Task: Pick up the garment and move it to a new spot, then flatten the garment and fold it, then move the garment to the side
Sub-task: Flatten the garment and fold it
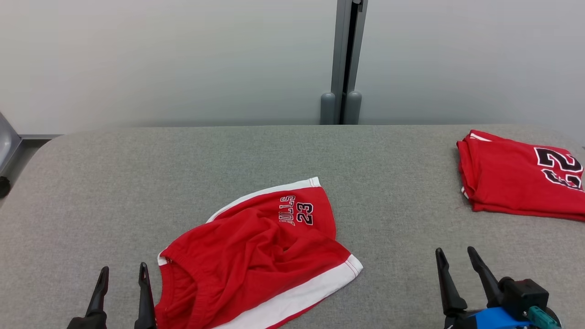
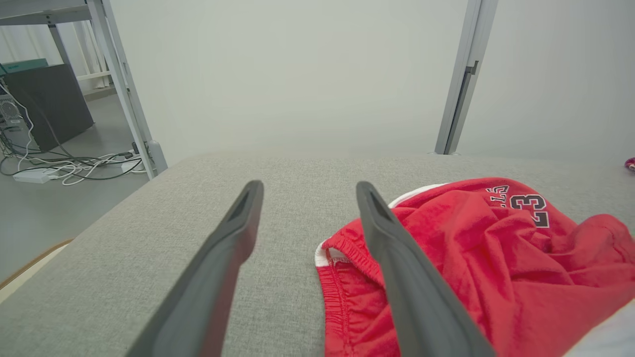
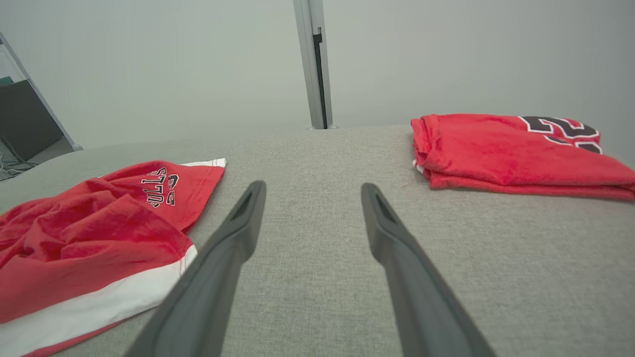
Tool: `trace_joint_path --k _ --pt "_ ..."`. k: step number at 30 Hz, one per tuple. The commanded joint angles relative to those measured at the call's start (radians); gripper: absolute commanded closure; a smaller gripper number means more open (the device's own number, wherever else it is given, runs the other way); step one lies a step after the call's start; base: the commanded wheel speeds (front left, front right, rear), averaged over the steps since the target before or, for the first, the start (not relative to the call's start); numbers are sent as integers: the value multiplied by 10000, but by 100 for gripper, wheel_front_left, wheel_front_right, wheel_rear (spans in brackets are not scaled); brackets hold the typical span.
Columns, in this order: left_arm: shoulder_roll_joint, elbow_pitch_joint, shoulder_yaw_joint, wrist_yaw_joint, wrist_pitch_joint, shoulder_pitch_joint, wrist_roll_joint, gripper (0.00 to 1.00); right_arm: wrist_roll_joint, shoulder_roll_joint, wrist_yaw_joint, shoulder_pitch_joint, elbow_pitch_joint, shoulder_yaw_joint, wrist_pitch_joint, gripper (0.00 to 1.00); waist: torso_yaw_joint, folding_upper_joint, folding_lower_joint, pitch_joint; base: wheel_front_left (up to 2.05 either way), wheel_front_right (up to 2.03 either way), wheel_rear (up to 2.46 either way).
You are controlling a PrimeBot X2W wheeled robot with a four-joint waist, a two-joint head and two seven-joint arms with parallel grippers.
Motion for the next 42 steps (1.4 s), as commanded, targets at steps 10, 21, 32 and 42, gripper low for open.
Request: trace_joint_path --k 10,21,32,42 --pt "-189 397 257 -276 -25 -297 302 0 -110 -23 2 670 -824 675 74 0 46 0 1 -85 0 0 0" --pt "-349 531 538 -483 -24 -377 502 0 -145 -22 2 998 -1682 504 378 0 -9 0 1 -61 0 0 0" --pt "-416 676 695 -624 -26 -455 697 0 -148 -22 2 987 -1667 415 456 0 -42 0 1 -36 0 0 0" --pt "-469 751 766 -674 -26 -436 805 0 -94 -22 2 915 -1509 452 411 0 -33 0 1 -25 0 0 0"
